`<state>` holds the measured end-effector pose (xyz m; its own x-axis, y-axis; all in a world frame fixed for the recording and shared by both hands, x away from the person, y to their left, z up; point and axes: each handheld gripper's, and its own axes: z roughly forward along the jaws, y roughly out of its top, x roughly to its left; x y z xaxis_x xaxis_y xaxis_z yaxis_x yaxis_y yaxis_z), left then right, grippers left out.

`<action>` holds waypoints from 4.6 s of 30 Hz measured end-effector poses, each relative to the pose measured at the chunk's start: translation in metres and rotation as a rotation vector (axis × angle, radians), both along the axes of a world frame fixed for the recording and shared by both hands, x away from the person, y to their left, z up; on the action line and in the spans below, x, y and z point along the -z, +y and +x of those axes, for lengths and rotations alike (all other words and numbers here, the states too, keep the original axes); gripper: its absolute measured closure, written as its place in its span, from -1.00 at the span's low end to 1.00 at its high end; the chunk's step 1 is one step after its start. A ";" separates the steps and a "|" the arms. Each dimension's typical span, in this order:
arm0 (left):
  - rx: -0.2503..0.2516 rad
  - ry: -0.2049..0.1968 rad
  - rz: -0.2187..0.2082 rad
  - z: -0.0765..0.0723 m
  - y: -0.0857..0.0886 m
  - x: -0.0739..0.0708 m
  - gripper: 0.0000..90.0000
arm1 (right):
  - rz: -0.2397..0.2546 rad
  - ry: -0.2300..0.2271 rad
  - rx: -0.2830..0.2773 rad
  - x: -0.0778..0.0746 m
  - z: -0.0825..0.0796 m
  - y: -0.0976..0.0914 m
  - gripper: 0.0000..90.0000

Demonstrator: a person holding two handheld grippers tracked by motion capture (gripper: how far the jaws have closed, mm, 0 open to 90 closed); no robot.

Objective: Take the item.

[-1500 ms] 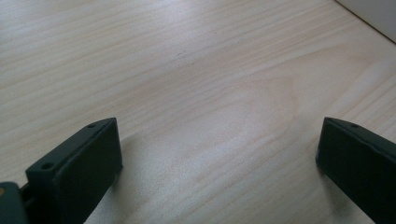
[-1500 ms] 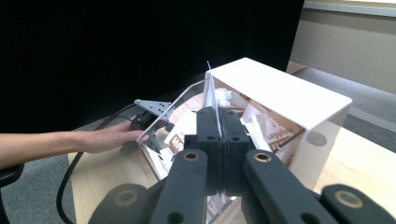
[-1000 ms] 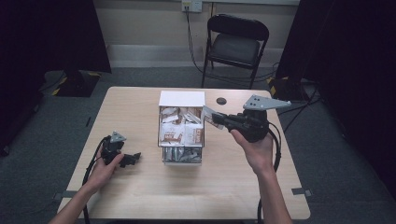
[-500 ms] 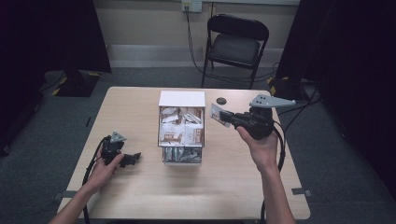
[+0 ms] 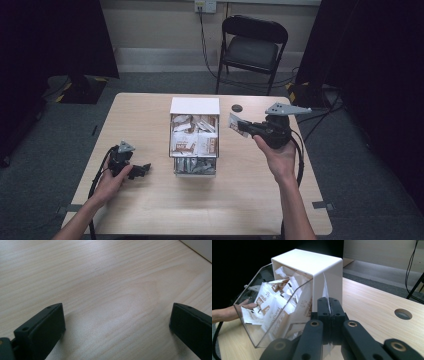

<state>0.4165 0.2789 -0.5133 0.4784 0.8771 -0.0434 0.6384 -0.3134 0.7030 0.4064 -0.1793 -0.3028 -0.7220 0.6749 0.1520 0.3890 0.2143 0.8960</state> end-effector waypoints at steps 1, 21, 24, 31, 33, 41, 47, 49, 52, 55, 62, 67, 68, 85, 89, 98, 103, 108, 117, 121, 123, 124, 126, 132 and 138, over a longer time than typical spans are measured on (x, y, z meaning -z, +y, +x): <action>-0.001 -0.001 0.000 0.000 0.000 0.000 -1.00 | 0.000 0.002 0.000 0.001 0.001 0.000 0.98; -0.001 -0.001 0.001 0.000 0.000 0.000 -1.00 | -0.082 0.069 0.028 0.039 0.021 0.007 0.99; 0.001 0.000 0.003 0.000 0.000 0.000 -1.00 | -0.080 0.083 0.034 0.046 0.025 0.007 0.99; 0.001 0.000 0.004 0.000 0.000 0.000 -1.00 | -0.078 0.121 0.052 0.062 0.033 0.002 0.99; 0.001 0.000 0.003 0.000 0.000 0.000 -1.00 | -0.081 0.126 0.054 0.065 0.034 0.002 0.99; 0.001 0.000 0.003 0.000 0.000 0.000 -1.00 | -0.095 0.141 0.056 0.077 0.039 0.003 0.99; 0.002 0.001 0.002 0.000 0.000 0.000 -1.00 | -0.108 0.167 0.048 0.095 0.043 0.006 0.99; 0.006 0.001 0.008 0.000 0.001 0.000 -1.00 | -0.118 0.176 0.049 0.100 0.045 0.007 0.99; 0.009 0.003 0.011 0.000 0.001 0.000 -1.00 | -0.128 0.186 0.046 0.106 0.047 0.009 0.99; 0.009 0.002 0.011 0.000 0.001 0.000 -1.00 | -0.146 0.195 0.039 0.113 0.048 0.014 0.99; 0.010 0.002 0.007 -0.001 0.001 0.000 -1.00 | -0.176 0.234 0.051 0.133 0.053 0.017 0.99; 0.010 0.002 0.007 -0.001 0.001 0.000 -1.00 | -0.164 0.271 0.061 0.155 0.057 0.018 0.99; 0.010 0.002 0.007 -0.001 0.001 0.000 -1.00 | -0.169 0.282 0.061 0.159 0.059 0.019 0.99; 0.010 0.002 0.006 -0.001 0.001 0.000 -1.00 | -0.238 0.308 0.117 0.185 0.066 0.023 0.72; 0.010 0.002 0.007 -0.001 0.001 0.000 -1.00 | -0.239 0.285 0.155 0.185 0.066 0.022 0.38; 0.010 0.002 0.007 -0.001 0.001 0.000 -1.00 | -0.211 0.251 0.196 0.175 0.063 0.019 0.02; 0.008 0.000 0.007 -0.001 0.001 0.000 -1.00 | -0.167 0.264 0.198 0.163 0.057 0.014 -0.18; 0.009 0.001 0.006 -0.001 0.001 0.000 -1.00 | -0.151 0.252 0.202 0.146 0.047 0.008 -0.37; 0.009 0.001 0.007 -0.001 0.001 0.000 -1.00 | -0.151 0.154 0.275 0.112 0.016 -0.013 -0.54; 0.008 -0.001 0.006 -0.001 0.001 0.000 -1.00 | -0.128 0.154 0.296 0.106 0.000 -0.029 -0.60; 0.008 -0.001 0.006 -0.001 0.001 0.000 -1.00 | -0.144 0.160 0.311 0.106 -0.004 -0.034 -0.66; 0.008 -0.001 0.006 -0.001 0.001 0.000 -1.00 | -0.153 0.159 0.326 0.106 -0.007 -0.039 -0.66; 0.005 -0.001 0.006 -0.001 0.001 0.000 -1.00 | -0.150 0.167 0.332 0.107 -0.012 -0.047 -0.66; 0.003 -0.001 0.006 -0.001 0.001 0.000 -1.00 | -0.157 0.182 0.398 0.115 -0.031 -0.075 -0.65; 0.001 0.000 0.004 -0.002 0.001 0.000 -1.00 | -0.201 0.211 0.470 0.137 -0.037 -0.099 -0.65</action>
